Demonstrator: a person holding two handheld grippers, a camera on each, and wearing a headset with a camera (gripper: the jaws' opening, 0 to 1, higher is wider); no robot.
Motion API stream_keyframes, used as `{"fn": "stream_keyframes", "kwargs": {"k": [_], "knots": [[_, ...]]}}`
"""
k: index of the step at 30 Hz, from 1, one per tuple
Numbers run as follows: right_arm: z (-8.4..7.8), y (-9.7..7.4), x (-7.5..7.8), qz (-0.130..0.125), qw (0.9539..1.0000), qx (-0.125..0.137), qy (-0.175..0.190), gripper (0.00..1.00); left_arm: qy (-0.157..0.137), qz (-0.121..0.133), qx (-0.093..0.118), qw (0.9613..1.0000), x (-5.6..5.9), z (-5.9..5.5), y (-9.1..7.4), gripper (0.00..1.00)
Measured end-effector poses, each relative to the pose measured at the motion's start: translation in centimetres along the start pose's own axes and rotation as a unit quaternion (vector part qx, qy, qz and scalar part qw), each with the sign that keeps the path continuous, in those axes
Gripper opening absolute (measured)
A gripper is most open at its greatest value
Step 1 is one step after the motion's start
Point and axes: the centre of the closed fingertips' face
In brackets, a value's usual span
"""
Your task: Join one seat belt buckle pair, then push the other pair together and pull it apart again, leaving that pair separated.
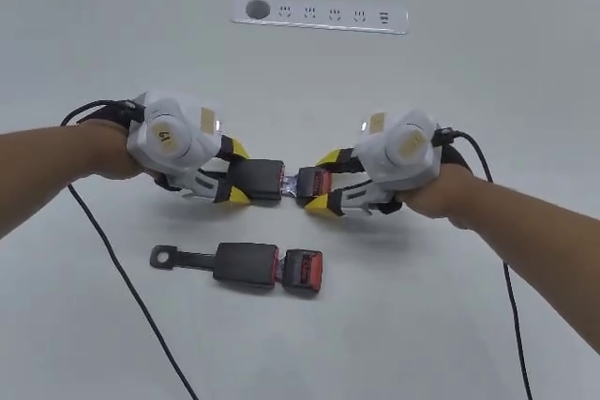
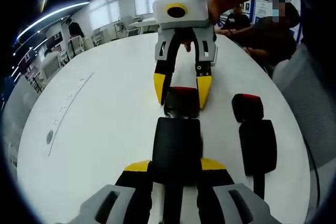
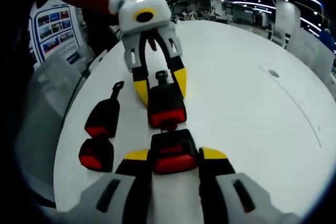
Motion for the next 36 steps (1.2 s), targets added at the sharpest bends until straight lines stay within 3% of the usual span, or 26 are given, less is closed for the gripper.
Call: {"fn": "stream_keyframes", "kwargs": {"k": [3,36], "knots": [[0.3,0.6,0.0,0.003,1.0,-0.003,-0.005,0.34,0.006,-0.006,-0.01,0.9999,0.1,0.0,0.1,0.33],[0.3,1.7,0.4,-0.003,0.9997,-0.025,-0.005,0.34,-0.003,-0.004,-0.003,1.0,0.0,-0.2,0.1,0.33]]}}
Point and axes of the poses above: the centre of the closed fingertips' face, and the gripper's own axes: y roughly forward along the fingers, x roughly to its right, z roughly out of its top, and after that the axes turned 11 degrees about -z, right-handed
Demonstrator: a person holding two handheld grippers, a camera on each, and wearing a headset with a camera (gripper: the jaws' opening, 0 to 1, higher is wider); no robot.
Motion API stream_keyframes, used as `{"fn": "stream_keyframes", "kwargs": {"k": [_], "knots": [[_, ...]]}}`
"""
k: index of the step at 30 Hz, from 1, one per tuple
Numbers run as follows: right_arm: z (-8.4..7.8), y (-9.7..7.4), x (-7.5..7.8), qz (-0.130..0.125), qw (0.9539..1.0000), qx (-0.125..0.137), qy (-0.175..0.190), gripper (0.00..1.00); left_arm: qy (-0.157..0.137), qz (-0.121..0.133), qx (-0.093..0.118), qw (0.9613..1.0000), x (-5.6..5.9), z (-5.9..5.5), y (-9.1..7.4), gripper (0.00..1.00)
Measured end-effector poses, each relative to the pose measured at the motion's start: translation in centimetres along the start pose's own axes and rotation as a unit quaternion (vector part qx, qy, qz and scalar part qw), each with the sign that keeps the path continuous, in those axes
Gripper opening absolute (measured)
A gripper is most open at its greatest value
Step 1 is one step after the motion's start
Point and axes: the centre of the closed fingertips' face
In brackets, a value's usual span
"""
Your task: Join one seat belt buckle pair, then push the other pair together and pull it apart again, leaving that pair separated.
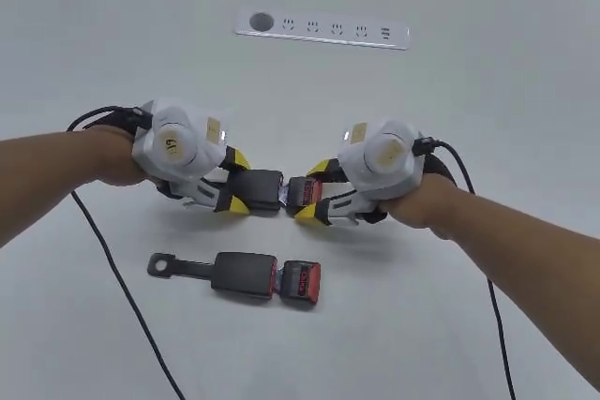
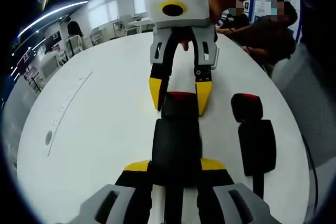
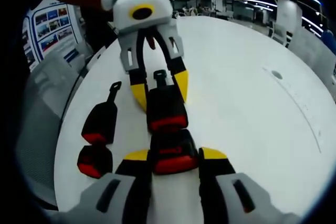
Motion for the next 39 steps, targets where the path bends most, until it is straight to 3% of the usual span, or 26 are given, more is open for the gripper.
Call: {"fn": "stream_keyframes", "kwargs": {"k": [39], "knots": [[0.04,0.04,0.09,-0.006,0.9999,-0.007,-0.009,0.35,0.002,-0.007,-0.001,1.0,-0.09,-0.03,-0.05,0.34]]}}
Point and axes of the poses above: the centre of the closed fingertips' face, and the gripper's own axes: y roughly forward along the fingers, x roughly to its right, z roughly out of its top, and after that the axes turned 11 degrees about -z, right-handed
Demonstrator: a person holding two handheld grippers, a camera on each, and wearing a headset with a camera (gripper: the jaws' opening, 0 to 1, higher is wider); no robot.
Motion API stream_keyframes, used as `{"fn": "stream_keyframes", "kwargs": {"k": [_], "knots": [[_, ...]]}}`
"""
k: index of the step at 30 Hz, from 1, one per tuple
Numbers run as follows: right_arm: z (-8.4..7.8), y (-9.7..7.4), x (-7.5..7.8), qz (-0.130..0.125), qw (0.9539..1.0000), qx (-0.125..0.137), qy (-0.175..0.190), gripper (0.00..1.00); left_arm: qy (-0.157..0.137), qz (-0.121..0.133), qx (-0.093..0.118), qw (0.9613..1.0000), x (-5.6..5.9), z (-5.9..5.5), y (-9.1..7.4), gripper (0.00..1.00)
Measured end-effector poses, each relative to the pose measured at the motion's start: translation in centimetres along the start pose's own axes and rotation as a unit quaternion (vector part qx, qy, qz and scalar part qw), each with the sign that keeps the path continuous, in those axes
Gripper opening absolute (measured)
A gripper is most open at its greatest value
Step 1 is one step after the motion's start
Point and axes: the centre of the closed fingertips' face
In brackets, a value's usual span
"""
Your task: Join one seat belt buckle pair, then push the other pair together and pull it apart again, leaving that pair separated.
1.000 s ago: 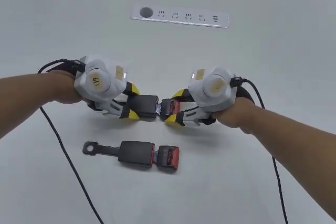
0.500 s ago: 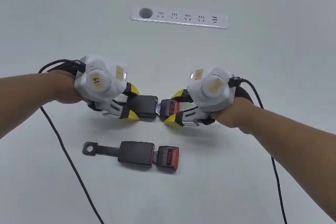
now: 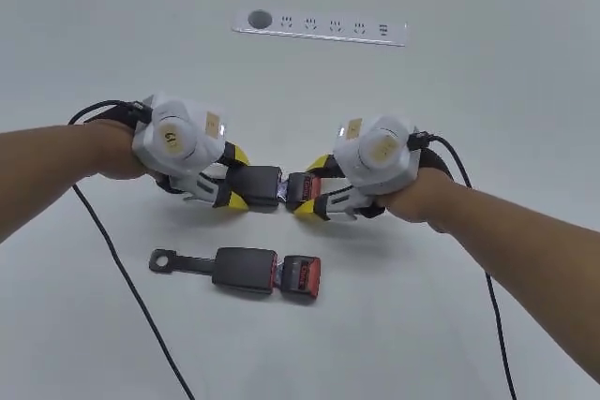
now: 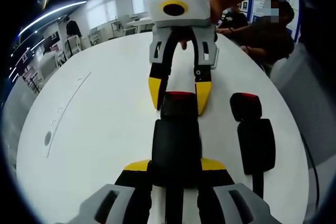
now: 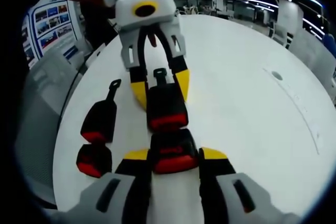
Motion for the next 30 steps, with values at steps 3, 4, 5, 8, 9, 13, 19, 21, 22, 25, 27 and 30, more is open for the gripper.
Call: {"fn": "stream_keyframes", "kwargs": {"k": [3,4,5,8,9,13,19,21,22,25,27,30], "knots": [[0.0,0.0,0.0,0.001,1.0,0.0,-0.001,0.35,0.0,-0.002,-0.004,1.0,0.0,0.0,0.0,0.34],[-0.1,-0.1,0.1,0.001,1.0,0.0,-0.001,0.35,0.0,-0.002,-0.005,1.0,0.0,-0.1,0.0,0.34],[-0.2,-0.2,0.2,0.0,1.0,-0.002,-0.002,0.35,0.0,-0.002,-0.005,1.0,0.0,0.0,0.0,0.34],[-0.8,-0.7,0.3,-0.002,1.0,-0.003,-0.001,0.35,-0.003,-0.001,-0.007,1.0,0.0,-0.1,-0.1,0.34],[-0.9,-0.7,0.4,-0.002,1.0,-0.003,0.001,0.35,-0.001,-0.002,-0.009,1.0,0.0,-0.1,-0.1,0.34],[-1.2,-1.0,0.4,0.0,0.9999,0.007,0.008,0.35,-0.001,-0.003,-0.012,0.9999,0.0,-0.1,-0.1,0.34],[-1.8,-1.5,0.4,0.002,0.9999,0.011,0.004,0.35,-0.002,-0.004,-0.015,0.9999,0.0,-0.1,-0.1,0.34],[-2.0,-1.7,0.4,0.003,0.9999,0.01,0.002,0.35,-0.002,-0.005,-0.016,0.9999,0.0,-0.1,-0.1,0.34],[-2.2,-1.9,0.4,0.003,0.9999,0.009,0.003,0.35,-0.002,-0.005,-0.015,0.9999,0.1,-0.1,-0.1,0.34],[-2.8,-2.2,0.6,0.004,0.9999,0.01,0.006,0.35,-0.001,-0.005,-0.015,0.9999,0.1,-0.1,0.0,0.34],[-3.1,-2.5,0.7,0.006,0.9999,0.01,0.006,0.35,-0.002,-0.005,-0.015,0.9999,0.1,-0.1,0.0,0.34],[-3.8,-3.0,0.9,0.005,0.9999,0.007,0.006,0.35,-0.002,-0.005,-0.015,0.9999,0.1,-0.1,0.0,0.34]]}}
Point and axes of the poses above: the centre of the closed fingertips' face, and the gripper's own axes: y roughly forward along the fingers, x roughly to its right, z roughly out of its top, and after that the axes turned 11 degrees about -z, right-handed
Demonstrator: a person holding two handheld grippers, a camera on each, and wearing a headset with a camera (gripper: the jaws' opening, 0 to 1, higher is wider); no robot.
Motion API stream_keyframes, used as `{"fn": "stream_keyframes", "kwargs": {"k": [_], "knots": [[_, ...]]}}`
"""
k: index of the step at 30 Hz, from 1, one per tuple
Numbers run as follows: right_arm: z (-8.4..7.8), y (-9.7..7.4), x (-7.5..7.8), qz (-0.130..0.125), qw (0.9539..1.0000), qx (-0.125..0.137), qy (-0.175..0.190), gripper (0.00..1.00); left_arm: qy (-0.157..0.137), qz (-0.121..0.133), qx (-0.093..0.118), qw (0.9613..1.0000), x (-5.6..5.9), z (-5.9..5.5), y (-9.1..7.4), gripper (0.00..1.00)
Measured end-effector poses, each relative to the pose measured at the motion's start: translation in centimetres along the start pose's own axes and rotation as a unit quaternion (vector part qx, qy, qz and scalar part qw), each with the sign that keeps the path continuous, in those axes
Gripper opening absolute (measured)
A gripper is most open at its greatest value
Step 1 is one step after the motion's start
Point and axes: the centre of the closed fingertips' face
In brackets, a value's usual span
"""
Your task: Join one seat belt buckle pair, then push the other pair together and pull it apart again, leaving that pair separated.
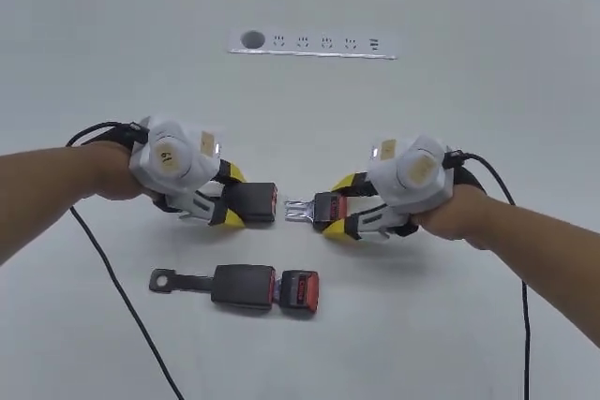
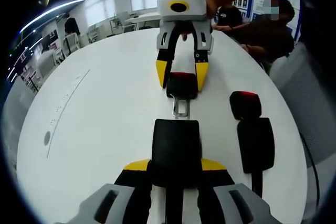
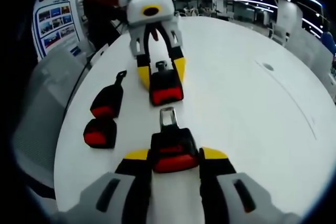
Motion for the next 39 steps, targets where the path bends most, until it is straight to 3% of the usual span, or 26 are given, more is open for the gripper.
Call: {"fn": "stream_keyframes", "kwargs": {"k": [19,39], "knots": [[-3.6,-3.4,1.8,-0.012,0.9997,-0.012,0.017,0.36,-0.003,0.0,0.0,1.0,0.0,-0.2,0.0,0.35],[-6.2,-5.6,1.8,-0.031,0.9986,-0.025,0.034,0.36,-0.003,0.0,0.001,1.0,0.2,-0.3,-0.1,0.34]]}}
Point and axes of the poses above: the centre of the closed fingertips' face, and the gripper's own axes: y roughly forward along the fingers, x roughly to its right, z roughly out of its top, and after that the axes turned 11 degrees about -z, right-handed
